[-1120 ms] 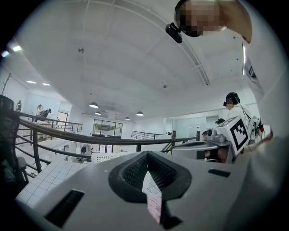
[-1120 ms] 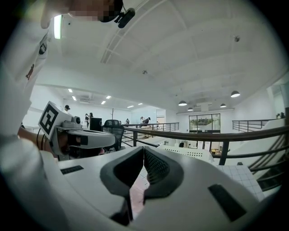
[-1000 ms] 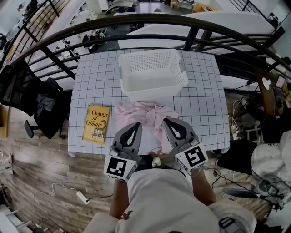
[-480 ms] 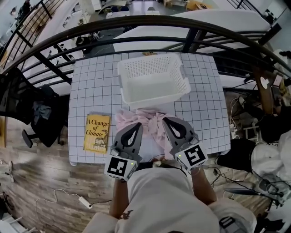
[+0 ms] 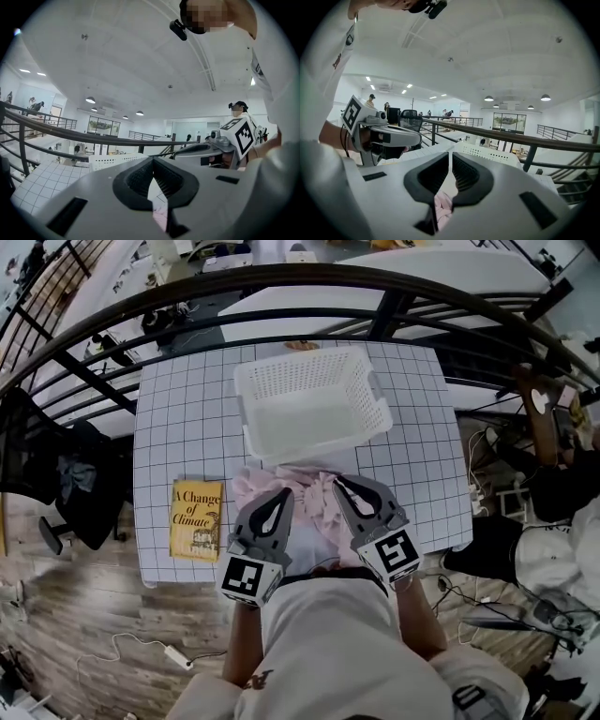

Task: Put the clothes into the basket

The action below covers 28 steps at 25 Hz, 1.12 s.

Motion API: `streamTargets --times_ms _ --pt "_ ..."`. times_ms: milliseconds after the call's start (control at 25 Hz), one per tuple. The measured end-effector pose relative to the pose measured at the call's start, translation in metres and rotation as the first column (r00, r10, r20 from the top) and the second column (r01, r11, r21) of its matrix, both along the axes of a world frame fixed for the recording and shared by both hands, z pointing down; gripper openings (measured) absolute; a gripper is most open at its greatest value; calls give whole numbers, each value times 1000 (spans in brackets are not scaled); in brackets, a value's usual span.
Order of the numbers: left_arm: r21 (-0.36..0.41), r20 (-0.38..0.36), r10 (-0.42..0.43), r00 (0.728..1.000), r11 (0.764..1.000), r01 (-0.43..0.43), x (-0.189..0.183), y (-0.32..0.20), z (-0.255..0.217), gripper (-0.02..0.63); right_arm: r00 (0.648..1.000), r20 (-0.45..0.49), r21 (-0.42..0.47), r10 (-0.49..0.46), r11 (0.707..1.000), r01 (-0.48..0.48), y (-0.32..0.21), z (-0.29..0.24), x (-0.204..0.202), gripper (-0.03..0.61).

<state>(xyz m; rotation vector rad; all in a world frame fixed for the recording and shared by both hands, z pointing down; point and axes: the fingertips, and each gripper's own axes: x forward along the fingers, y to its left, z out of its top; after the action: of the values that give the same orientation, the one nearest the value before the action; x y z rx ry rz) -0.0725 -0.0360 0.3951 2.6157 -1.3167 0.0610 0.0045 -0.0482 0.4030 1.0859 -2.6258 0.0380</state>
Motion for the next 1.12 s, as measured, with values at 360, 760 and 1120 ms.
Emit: streamTargets --times_ms 360,760,1120 --pt "-18 16 -6 1000 1000 6 16 -8 19 3 985 -148 -58 -93 995 85 -8 45 13 24" --pt "-74 54 33 998 997 -29 42 -9 47 3 948 -277 -155 -158 981 119 -2 89 33 114" --pt "-130 66 74 995 989 -65 53 -7 69 3 913 -342 -252 -222 958 138 6 130 40 191"
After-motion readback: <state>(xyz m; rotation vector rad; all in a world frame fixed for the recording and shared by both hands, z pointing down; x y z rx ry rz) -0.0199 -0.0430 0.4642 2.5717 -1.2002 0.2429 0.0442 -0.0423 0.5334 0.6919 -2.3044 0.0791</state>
